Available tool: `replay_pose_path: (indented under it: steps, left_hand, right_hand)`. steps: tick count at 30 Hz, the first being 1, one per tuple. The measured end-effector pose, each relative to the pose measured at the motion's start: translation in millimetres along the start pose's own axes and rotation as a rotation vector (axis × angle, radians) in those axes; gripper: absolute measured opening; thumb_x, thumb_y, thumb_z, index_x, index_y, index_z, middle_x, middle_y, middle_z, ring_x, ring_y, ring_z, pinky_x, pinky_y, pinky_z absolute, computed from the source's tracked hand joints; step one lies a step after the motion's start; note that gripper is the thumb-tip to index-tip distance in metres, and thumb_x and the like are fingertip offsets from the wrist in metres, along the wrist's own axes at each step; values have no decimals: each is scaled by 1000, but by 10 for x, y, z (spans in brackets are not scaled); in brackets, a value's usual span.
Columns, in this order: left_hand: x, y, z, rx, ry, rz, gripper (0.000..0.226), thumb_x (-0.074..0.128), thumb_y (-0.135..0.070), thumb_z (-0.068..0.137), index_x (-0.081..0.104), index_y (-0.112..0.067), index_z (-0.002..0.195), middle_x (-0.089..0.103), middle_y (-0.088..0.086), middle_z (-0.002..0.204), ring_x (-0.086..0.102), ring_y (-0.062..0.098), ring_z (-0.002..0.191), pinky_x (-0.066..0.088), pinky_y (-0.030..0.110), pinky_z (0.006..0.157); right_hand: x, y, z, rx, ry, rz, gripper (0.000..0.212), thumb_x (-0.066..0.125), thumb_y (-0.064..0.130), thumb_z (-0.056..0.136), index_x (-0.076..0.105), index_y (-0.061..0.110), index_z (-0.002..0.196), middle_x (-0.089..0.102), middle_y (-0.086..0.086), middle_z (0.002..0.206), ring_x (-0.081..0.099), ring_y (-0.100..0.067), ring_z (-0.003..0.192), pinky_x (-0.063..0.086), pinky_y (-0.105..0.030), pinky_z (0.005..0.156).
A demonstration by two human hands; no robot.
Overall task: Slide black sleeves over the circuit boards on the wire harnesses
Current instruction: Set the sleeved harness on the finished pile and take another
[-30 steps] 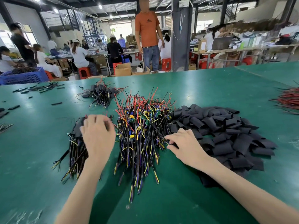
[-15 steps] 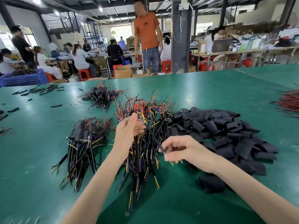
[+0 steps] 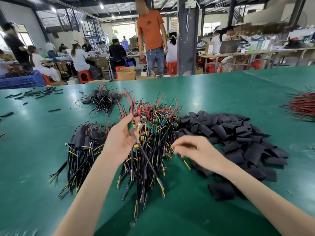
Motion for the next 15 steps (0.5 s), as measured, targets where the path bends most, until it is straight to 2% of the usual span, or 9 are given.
replay_pose_path:
  steps: [1,2,3,5,7,9,11,13,15]
  left_hand:
    - [-19,-55,-10,25,-2,-3,21,50,-17,96,56,-5,80,67,5,80,54,7,57,41,13,39]
    - [-32,-112,-20,47,8,-10,21,48,-16,96,54,-6,79,68,6,84,53,7,57,38,12,37]
    - [-40,-170,-32,71,25,-10,21,46,-14,96,53,-6,78,69,7,85,51,7,56,35,12,35]
    - [-62,-272,-40,144,37,37,17,43,-11,95,56,-6,84,71,5,82,49,6,51,31,13,33]
    - [-101,-384,-44,277,8,138,22,41,-7,95,63,-8,95,68,-1,72,41,5,45,27,14,34]
    - [-158,-546,-102,544,-100,360,24,42,-10,98,67,-10,101,58,-9,58,33,3,43,24,15,38]
    - [-182,-693,-231,834,-255,699,28,41,-26,101,67,-15,103,53,-10,53,36,1,45,31,21,47]
    - [-176,-774,-349,999,-388,948,34,37,-38,100,66,-22,108,54,-10,56,44,1,50,39,26,59]
    - [-136,-830,-436,1125,-457,1117,32,40,-31,99,66,-20,114,57,-13,60,51,9,61,39,26,65]
  right_hand:
    - [-175,-78,47,-25,-223,-227,10,63,10,86,69,14,93,69,-2,89,61,-17,81,48,-34,79]
    - [-310,-144,72,-19,-376,-489,14,60,12,88,67,11,100,67,-5,99,59,-22,92,46,-38,86]
    - [-401,-241,92,31,-429,-724,22,55,15,91,63,10,110,62,-8,110,53,-26,102,42,-40,91]
    - [-501,-535,121,209,-350,-1007,37,43,25,97,47,10,130,50,-8,130,43,-29,116,35,-40,96]
    - [-528,-748,122,319,-244,-1093,44,34,32,100,34,12,139,43,-5,138,37,-28,124,32,-38,98]
    - [-520,-819,132,329,-214,-1116,43,32,35,101,35,13,138,45,-4,136,37,-27,123,33,-37,97]
    - [-527,-797,142,315,-229,-1157,39,33,38,100,43,15,130,49,-4,128,40,-26,119,33,-36,94]
    - [-541,-768,140,308,-243,-1176,35,37,40,99,46,15,121,52,-4,120,43,-26,115,34,-35,91]
    - [-547,-755,130,312,-248,-1138,31,41,39,98,45,14,114,54,-6,114,45,-26,111,36,-35,89]
Point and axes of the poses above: each hand's wrist, its own z-axis towards the middle knuckle, its own x-axis out of the palm, y = z × x, the point moved 6 cm from there along z, towards the middle knuckle
